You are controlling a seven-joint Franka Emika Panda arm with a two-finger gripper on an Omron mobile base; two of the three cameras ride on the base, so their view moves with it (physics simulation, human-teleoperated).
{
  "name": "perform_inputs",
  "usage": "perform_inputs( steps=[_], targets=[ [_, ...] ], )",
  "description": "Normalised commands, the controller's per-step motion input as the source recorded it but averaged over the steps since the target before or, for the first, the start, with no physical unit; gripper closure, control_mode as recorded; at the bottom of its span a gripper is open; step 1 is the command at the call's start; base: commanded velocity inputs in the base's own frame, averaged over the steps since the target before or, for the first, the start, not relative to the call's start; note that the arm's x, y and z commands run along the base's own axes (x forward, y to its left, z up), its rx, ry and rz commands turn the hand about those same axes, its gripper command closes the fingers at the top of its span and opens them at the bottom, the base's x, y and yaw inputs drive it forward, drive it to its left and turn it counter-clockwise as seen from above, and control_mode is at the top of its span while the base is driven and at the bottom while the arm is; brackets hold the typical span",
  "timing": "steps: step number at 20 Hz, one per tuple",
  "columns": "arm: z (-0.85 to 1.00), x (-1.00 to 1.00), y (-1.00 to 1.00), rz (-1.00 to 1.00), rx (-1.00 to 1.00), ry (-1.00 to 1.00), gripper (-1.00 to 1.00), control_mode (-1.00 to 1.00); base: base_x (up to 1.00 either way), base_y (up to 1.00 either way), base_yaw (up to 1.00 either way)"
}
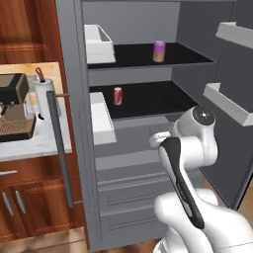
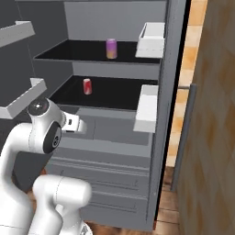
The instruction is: Open the fridge, grab two sodas, and place both sodas inside the bowl with ice on the dining counter.
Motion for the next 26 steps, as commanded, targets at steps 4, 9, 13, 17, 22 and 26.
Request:
perform_inputs(
  steps=[4,9,13,17,22,26],
  targets=[
    [0.00,0.00,0.00,0.00,0.00,0.00,-1.00,1.00,0.59,-0.12,0.00],
    [0.00,0.00,0.00,0.00,0.00,0.00,-1.00,1.00,0.62,-0.12,0.00],
    [0.00,0.00,0.00,0.00,0.00,0.00,-1.00,1.00,0.61,-0.02,0.00],
    [0.00,0.00,0.00,0.00,0.00,0.00,-1.00,1.00,0.63,0.00,0.00],
    [0.00,0.00,0.00,0.00,0.00,0.00,-1.00,1.00,0.51,0.00,0.00],
    [-0.17,0.00,0.03,0.11,0.00,-0.33,-1.00,-1.00,0.01,0.01,0.00]
  ],
)
